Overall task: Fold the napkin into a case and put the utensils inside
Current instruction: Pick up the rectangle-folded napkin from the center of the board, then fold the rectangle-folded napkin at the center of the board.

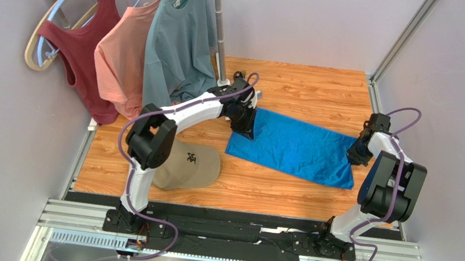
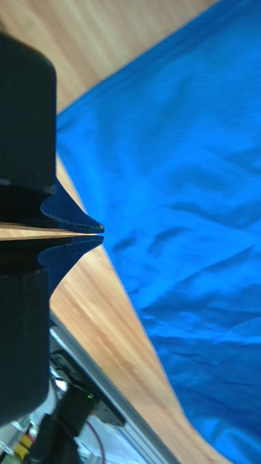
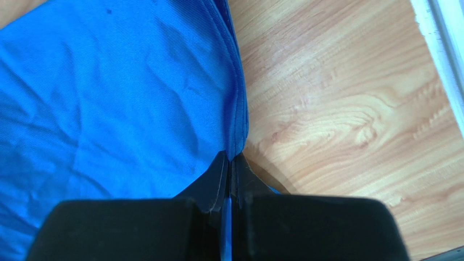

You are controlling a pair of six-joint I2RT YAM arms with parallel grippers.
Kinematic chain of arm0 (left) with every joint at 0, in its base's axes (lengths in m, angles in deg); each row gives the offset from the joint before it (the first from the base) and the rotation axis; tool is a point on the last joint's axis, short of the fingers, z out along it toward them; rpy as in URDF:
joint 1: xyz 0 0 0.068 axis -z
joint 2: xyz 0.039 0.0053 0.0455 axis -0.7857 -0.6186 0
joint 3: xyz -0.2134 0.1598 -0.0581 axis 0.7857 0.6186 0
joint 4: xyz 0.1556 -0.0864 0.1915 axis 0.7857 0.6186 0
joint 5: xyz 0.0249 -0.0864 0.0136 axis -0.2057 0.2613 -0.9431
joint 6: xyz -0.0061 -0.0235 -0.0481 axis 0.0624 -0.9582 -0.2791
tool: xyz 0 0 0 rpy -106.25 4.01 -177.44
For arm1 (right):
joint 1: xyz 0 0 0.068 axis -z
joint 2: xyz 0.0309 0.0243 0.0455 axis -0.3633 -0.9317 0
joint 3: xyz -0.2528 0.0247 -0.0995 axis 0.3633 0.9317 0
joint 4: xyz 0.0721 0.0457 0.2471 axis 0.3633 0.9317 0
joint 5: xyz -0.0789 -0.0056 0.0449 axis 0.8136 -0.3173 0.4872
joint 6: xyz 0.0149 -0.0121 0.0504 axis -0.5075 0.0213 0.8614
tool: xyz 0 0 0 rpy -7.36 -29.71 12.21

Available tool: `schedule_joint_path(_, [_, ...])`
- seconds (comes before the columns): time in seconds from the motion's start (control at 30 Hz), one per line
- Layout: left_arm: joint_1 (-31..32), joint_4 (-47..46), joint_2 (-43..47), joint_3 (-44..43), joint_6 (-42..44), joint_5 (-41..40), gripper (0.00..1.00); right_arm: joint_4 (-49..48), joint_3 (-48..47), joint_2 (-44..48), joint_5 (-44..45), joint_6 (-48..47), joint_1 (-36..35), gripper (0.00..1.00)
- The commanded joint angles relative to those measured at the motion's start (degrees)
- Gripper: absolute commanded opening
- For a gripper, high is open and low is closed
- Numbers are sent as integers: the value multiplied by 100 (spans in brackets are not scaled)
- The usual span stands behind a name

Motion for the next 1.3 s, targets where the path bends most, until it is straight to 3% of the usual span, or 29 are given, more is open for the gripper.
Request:
schedule_joint_path(0.0, [59, -239, -758, -629, -494, 53, 11, 210, -201, 568, 203, 45, -2, 0])
schedule_joint_path(0.2, [393, -292, -1409, -1455, -907, 90, 10, 464, -385, 648, 467, 71, -2, 0])
schedule_joint_path(0.57, [1008, -846, -2095, -1685, -1584, 458, 10, 1106, -1044, 1174, 520, -26, -115, 0])
schedule_joint_path(0.87, [1087, -680, -1623, -2019, -1234, 170, 11, 1686, -1571, 1193, 512, 97, -1495, 0])
schedule_joint_path(0.97, [965, -478, -1079, -1722, -795, 45, 12, 1757, -1730, 1096, 424, 281, -1908, 0])
schedule_joint_path(1.27, [-108, -319, 110, 492, -56, -69, 13, 1705, -2204, 543, 152, 818, -3182, 0])
